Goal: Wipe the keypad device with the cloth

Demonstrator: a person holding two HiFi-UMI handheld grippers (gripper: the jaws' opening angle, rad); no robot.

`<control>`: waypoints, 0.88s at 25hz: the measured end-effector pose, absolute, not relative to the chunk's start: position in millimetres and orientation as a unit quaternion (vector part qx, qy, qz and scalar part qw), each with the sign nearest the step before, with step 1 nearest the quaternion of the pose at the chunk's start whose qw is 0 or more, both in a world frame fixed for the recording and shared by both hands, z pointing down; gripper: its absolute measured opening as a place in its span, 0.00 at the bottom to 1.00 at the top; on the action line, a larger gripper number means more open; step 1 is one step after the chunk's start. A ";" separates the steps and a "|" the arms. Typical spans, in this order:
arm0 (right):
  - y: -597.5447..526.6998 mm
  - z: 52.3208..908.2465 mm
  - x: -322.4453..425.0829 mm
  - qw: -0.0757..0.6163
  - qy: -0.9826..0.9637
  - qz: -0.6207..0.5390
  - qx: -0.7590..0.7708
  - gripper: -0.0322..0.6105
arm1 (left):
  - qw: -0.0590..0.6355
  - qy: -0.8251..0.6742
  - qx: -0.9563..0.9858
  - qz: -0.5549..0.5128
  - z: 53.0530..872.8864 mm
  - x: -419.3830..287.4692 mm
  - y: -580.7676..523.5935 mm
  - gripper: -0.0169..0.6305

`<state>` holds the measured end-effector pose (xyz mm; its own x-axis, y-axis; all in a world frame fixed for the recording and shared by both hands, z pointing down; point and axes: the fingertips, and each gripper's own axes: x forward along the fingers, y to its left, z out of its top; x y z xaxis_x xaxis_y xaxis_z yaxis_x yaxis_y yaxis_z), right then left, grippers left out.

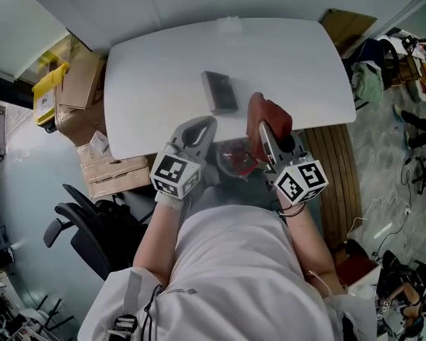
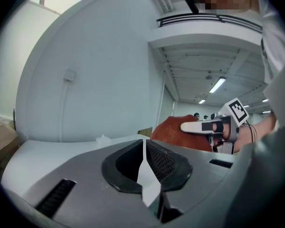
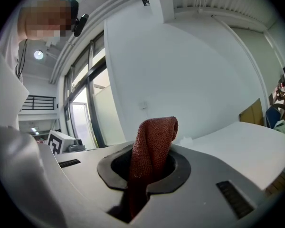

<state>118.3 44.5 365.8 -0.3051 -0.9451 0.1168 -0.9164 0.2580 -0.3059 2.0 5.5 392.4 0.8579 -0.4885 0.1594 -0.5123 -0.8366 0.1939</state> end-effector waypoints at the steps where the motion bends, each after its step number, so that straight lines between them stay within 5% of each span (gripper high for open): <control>1: 37.6 367.7 115.8 0.044 0.790 -0.162 -0.589 0.13 | 0.118 -0.257 0.957 0.060 398.7 -0.5 -1.6 0.04; 22: -63.0 428.9 95.3 -0.009 0.809 -0.272 -0.520 0.13 | 0.158 -0.251 0.938 0.179 503.2 4.2 -48.8 0.05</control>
